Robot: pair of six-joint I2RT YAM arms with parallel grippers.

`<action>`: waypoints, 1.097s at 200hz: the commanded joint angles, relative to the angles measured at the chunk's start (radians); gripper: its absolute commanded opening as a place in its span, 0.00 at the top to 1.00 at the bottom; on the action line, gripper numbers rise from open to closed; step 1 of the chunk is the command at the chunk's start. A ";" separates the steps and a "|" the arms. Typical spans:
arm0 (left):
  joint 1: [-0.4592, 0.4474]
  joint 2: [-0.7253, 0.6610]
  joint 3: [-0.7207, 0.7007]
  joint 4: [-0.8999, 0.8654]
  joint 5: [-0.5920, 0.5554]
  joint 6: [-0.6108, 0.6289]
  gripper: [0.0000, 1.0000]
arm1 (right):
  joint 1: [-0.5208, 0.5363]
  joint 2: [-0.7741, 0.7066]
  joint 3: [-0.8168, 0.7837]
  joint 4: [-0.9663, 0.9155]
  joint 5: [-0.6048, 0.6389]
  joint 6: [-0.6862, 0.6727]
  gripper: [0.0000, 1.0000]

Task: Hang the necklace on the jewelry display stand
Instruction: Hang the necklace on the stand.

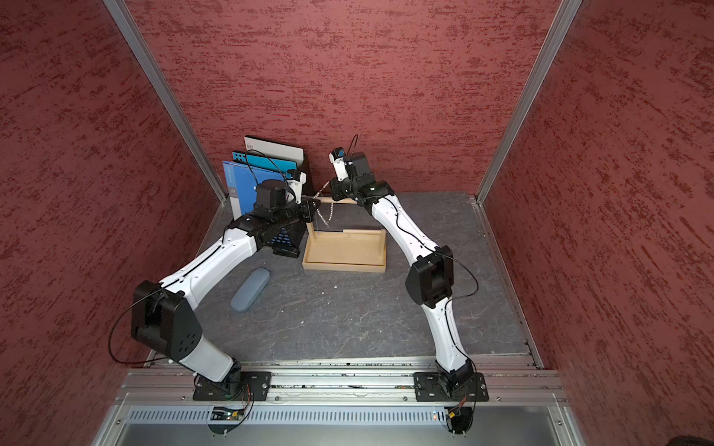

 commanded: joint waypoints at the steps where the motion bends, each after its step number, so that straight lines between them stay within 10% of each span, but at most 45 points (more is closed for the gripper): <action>1: 0.003 -0.014 -0.012 0.018 0.023 -0.016 1.00 | -0.004 0.032 0.060 -0.047 -0.007 -0.018 0.95; 219: -0.025 0.079 0.018 0.012 0.046 -0.007 0.99 | -0.005 0.039 0.064 -0.029 0.094 -0.077 0.95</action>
